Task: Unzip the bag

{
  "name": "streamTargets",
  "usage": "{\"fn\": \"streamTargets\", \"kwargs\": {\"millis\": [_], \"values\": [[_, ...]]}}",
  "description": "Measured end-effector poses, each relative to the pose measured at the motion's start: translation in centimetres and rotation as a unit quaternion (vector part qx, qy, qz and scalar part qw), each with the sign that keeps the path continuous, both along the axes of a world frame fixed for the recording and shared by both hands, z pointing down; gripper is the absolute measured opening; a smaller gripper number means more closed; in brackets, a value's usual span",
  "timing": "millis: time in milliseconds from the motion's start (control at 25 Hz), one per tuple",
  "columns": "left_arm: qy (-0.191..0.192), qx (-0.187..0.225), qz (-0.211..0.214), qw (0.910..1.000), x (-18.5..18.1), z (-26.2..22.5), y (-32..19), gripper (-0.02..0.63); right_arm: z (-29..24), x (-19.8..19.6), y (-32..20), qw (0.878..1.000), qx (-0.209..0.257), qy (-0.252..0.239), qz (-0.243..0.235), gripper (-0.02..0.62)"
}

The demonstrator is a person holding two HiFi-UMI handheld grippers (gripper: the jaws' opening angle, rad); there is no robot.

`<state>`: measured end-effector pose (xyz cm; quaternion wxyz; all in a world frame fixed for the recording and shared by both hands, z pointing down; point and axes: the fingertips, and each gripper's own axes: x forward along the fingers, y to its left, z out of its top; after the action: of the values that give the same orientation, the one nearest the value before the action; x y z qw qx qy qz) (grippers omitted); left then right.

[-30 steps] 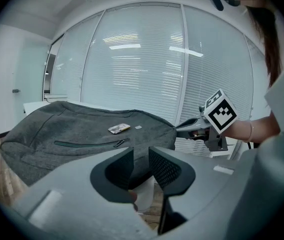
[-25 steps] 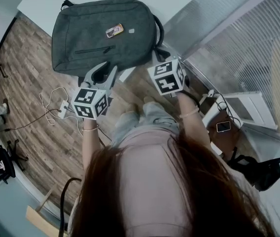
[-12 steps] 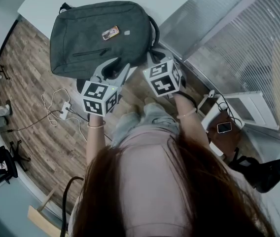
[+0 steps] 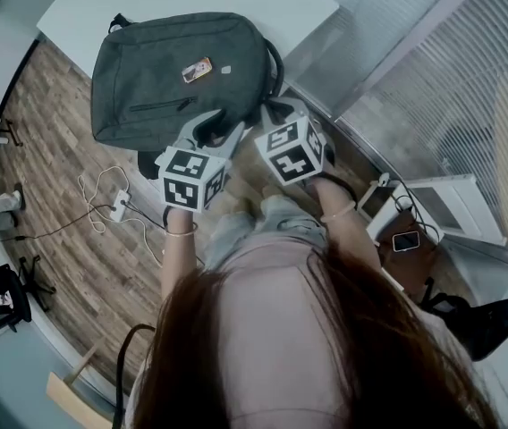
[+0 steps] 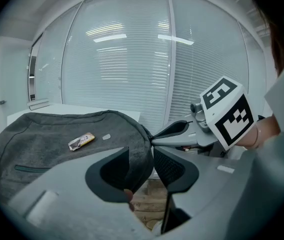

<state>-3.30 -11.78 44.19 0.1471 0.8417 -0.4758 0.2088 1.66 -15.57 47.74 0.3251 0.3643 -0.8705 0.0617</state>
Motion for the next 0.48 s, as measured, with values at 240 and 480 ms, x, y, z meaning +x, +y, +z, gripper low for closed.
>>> {"fn": "streamTargets", "kwargs": {"millis": [240, 480], "values": [[-0.080, -0.007, -0.017, 0.9966, 0.5, 1.4, -0.6, 0.161, -0.1, -0.1, 0.0, 1.000, -0.002, -0.003, -0.030, 0.008], [-0.113, -0.012, -0.028, 0.9931, 0.7, 2.9, -0.8, 0.152, 0.3, -0.2, 0.2, 0.998, -0.004, 0.001, -0.057, 0.008]]}}
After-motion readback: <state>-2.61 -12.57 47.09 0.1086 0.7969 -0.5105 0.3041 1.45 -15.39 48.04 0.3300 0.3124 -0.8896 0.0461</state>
